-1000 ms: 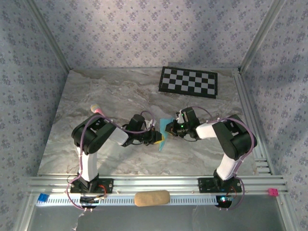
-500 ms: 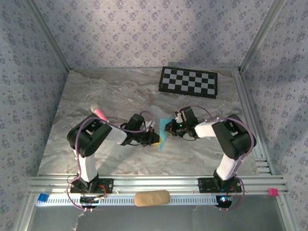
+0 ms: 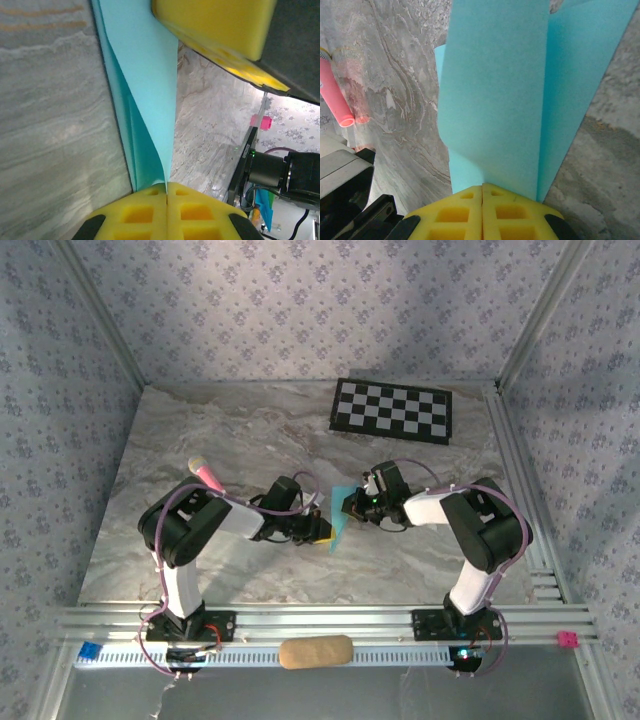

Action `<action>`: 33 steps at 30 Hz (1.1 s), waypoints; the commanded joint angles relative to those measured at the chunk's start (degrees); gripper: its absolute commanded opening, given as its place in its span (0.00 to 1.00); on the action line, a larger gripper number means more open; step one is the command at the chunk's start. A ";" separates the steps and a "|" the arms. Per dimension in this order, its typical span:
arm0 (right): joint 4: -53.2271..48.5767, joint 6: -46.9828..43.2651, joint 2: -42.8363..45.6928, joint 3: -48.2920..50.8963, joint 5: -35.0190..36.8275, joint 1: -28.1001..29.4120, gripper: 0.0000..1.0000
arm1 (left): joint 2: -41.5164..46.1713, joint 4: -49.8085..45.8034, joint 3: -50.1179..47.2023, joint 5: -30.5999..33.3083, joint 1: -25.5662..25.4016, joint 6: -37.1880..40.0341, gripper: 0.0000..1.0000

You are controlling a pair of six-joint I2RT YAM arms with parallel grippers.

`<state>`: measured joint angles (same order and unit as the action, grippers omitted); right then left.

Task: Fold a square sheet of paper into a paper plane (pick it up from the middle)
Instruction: Fold the wing for the fifth time at the center of the table.

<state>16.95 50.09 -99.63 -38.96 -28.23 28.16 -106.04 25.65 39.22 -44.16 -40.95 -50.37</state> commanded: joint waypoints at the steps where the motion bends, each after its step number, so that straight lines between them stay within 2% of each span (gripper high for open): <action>1: -5.04 -0.78 -1.23 0.14 4.61 0.40 0.08 | 0.37 -9.31 -0.99 -1.67 -1.14 2.29 0.03; 4: -5.43 -0.77 -1.24 0.12 4.91 0.49 0.08 | 0.55 -10.50 -0.67 -1.77 -1.37 2.94 0.03; 6: -5.80 -0.79 -1.29 -0.03 5.10 0.44 0.08 | 0.87 -11.95 -0.42 -1.42 -1.72 3.66 0.12; 8: -6.03 -0.79 -1.33 0.00 5.11 0.49 0.08 | 1.55 -13.45 -0.43 -0.95 -2.02 4.46 0.13; 14: -6.83 -0.95 -1.02 -0.14 5.51 0.49 0.08 | 2.79 -15.58 -0.51 -0.56 -2.50 5.97 0.03; 17: -7.12 -1.04 -1.08 -0.29 5.64 0.49 0.08 | 2.68 -15.73 -0.46 -0.62 -2.60 6.03 0.02; 24: -7.99 -1.13 -0.96 -0.39 6.17 0.49 0.07 | 3.11 -18.47 -0.44 0.22 -2.73 7.24 0.13; 26: -8.08 -1.05 -0.96 -0.36 6.26 0.49 0.07 | 3.23 -18.94 -0.46 -0.04 -2.94 7.59 0.10; 28: -8.24 -1.04 -0.94 -0.44 6.36 0.49 0.08 | 3.29 -19.23 -0.55 -0.35 -3.33 8.18 0.00; 33: -8.73 -1.22 -0.91 -0.52 6.41 0.44 0.07 | 3.38 -20.81 -0.37 0.13 -3.76 8.90 0.01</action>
<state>14.72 50.06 -99.37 -39.88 -26.74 28.64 -102.69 13.47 40.38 -42.61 -43.18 -42.96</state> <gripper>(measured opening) 0.076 0.064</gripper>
